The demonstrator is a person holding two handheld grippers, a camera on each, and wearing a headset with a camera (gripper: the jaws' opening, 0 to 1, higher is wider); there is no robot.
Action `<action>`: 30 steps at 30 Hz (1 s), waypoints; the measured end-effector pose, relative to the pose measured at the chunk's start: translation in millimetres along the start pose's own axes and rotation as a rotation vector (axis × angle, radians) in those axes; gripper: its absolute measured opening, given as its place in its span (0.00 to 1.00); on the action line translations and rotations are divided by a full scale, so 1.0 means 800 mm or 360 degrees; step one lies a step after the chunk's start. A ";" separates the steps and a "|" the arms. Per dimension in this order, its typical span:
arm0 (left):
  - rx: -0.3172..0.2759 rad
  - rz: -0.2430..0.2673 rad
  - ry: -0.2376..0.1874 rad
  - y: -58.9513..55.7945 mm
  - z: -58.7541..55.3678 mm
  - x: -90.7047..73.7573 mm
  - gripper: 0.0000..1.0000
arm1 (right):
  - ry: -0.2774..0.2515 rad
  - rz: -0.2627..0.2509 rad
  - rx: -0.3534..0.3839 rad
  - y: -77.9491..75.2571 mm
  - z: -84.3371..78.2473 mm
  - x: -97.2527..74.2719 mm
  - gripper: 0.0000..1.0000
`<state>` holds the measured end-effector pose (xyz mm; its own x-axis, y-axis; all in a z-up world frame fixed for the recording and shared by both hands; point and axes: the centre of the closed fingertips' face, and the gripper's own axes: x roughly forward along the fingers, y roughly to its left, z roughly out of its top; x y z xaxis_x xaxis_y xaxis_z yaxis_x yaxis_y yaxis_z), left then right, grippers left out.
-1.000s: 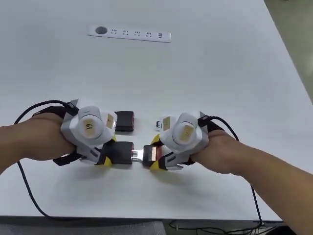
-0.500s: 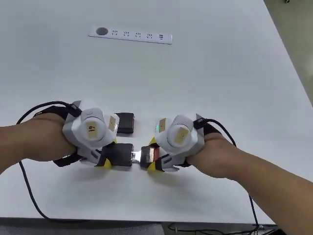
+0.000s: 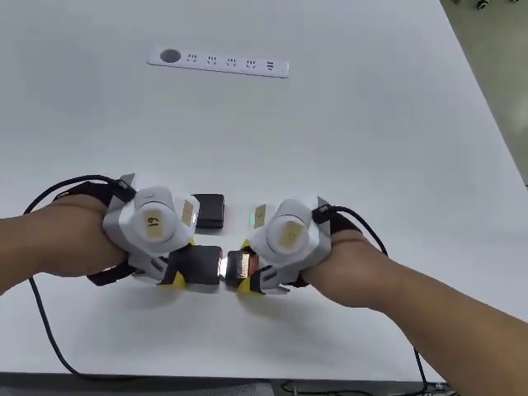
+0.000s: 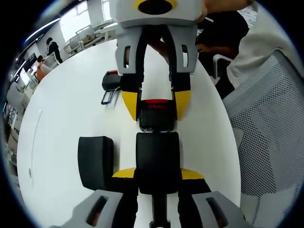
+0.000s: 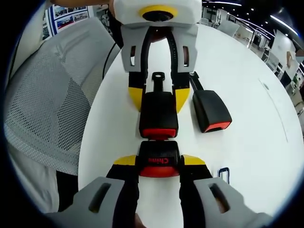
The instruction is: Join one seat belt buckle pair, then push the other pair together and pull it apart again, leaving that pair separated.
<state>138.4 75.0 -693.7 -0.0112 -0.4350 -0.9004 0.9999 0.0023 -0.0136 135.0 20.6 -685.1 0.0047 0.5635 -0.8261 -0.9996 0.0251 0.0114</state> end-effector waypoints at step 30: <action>-0.0021 -0.0013 0.0030 0.001 -0.005 -0.002 0.31 | 0.0020 0.0008 0.0039 0.002 -0.013 0.000 0.29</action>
<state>139.2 79.2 -694.1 -0.0195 -0.4180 -0.9082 0.9996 0.0106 -0.0264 132.9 11.8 -690.6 -0.0007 0.5533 -0.8330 -0.9987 0.0428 0.0292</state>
